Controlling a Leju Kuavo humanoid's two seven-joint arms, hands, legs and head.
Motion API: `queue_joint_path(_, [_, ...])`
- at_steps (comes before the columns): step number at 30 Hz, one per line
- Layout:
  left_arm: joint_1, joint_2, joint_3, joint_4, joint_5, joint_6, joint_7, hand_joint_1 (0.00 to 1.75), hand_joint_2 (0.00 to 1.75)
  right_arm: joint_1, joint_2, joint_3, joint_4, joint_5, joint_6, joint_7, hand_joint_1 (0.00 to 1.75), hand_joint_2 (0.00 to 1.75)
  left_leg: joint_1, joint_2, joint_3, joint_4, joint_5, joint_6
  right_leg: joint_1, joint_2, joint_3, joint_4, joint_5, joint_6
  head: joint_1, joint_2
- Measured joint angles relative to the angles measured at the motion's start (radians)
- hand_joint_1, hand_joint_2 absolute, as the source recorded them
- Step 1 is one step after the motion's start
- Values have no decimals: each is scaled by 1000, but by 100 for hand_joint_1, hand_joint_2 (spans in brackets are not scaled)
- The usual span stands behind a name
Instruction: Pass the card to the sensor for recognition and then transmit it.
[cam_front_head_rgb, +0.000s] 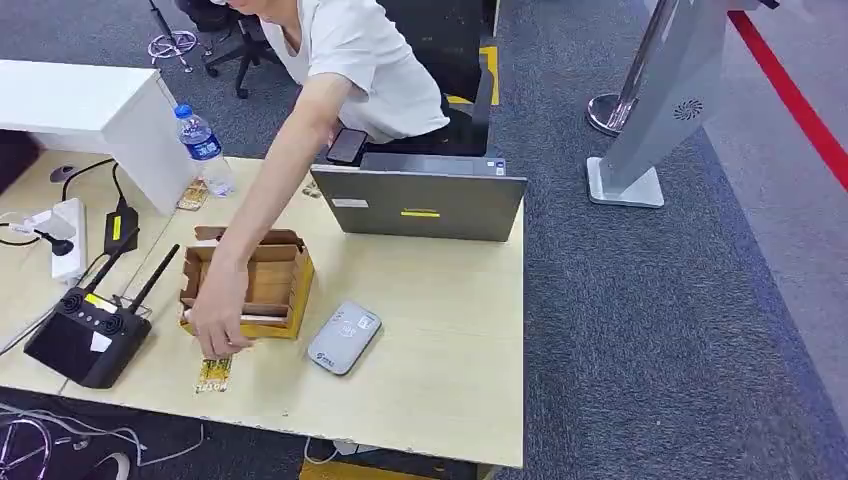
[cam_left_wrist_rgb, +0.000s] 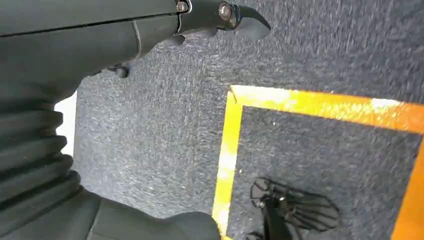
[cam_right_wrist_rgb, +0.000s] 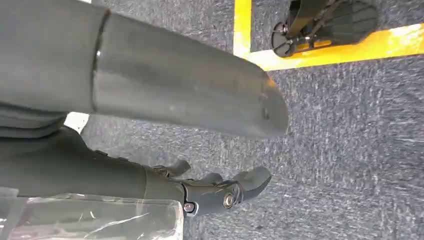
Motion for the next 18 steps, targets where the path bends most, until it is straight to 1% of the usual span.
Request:
queue_joint_path(1, [5,-2,-18,-4,9,-2,0,0,0,5,-2,25,-5,-22,5,0,0,0,0,0,0,0,0,0,0,0,0,0,0,0,0,0])
queue_joint_path(2, [9,-4,-35,-6,15,-4,2,175,0,9,-3,46,-8,-47,8,-2,7,0,0,0,0,0,0,0,0,0,0,0,0,0,0,0])
queue_joint_path(3, [13,-5,-53,-10,24,-7,3,175,0,15,-4,69,-12,-73,11,-3,175,0,0,0,0,0,0,0,0,0,0,0,0,0,0,0])
queue_joint_path(18, [80,-35,-316,-71,142,-43,24,175,0,90,-23,409,-74,-446,58,-30,175,0,0,0,-1,0,-1,0,0,0,0,0,0,0,0,0])
